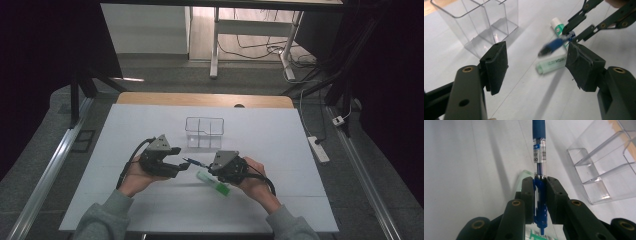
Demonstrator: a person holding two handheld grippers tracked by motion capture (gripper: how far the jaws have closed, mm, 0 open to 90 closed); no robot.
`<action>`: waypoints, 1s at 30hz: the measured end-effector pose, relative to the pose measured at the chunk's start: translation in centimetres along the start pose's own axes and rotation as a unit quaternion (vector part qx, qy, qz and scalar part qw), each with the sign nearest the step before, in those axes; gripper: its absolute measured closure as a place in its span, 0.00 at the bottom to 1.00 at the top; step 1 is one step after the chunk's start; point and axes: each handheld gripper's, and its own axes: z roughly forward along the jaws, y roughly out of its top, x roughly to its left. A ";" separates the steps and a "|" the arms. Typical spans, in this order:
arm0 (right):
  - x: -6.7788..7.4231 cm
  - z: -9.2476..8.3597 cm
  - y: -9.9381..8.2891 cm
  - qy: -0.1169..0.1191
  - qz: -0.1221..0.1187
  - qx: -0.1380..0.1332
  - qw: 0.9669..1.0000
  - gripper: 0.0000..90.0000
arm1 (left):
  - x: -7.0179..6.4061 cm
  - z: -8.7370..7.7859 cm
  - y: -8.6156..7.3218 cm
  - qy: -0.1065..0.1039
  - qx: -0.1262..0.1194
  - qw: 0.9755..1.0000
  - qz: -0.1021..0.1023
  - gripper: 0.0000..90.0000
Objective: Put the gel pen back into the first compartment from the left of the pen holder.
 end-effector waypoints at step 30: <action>-1.3 -0.3 -0.8 0.007 0.084 -0.054 0.995 0.85 | 0.1 -0.1 -0.5 0.000 -0.021 1.000 -0.014 0.38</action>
